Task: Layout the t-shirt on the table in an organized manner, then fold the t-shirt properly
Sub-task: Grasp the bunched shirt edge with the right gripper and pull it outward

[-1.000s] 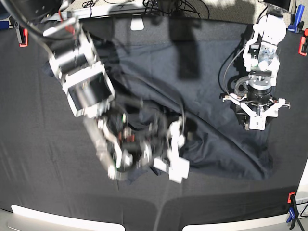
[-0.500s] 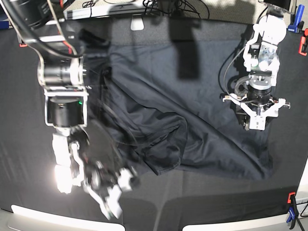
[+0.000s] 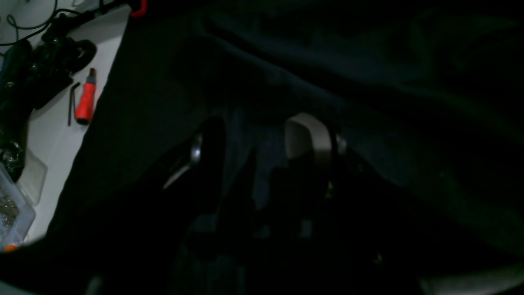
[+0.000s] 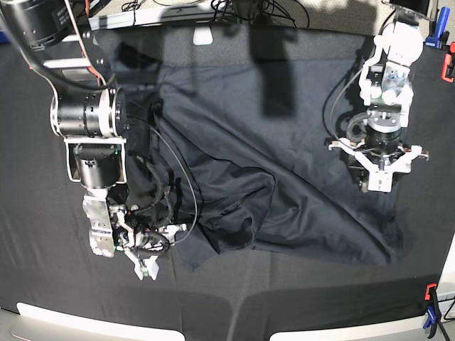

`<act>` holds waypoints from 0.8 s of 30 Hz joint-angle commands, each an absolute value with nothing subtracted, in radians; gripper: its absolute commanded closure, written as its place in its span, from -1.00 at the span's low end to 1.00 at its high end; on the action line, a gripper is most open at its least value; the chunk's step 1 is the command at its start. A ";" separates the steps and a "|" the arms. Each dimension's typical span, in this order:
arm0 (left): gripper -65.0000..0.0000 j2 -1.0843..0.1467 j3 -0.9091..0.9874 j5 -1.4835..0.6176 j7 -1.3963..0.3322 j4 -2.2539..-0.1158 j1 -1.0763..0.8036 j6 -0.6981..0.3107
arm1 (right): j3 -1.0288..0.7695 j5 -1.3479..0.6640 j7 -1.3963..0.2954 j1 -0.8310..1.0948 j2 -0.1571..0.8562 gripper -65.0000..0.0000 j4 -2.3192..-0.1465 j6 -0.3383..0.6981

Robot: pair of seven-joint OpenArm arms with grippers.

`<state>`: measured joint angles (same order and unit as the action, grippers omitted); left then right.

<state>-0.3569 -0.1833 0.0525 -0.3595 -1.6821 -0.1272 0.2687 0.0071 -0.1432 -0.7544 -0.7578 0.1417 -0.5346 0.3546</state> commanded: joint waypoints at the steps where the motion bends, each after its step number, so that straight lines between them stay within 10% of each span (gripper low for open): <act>1: 0.23 -0.363 -0.178 0.063 -0.329 -1.702 -0.116 0.286 | 0.007 -0.175 -0.748 -0.800 0.143 0.08 -0.550 0.358; 20: 0.23 -0.363 -0.178 0.064 -0.328 -1.702 -0.116 0.285 | 0.007 -0.037 -0.739 -0.728 0.092 0.09 -0.546 0.149; 24: 0.23 -0.364 -0.178 0.064 -0.328 -1.702 -0.116 0.285 | 0.007 -0.036 -0.712 -0.728 0.076 0.39 -0.546 0.191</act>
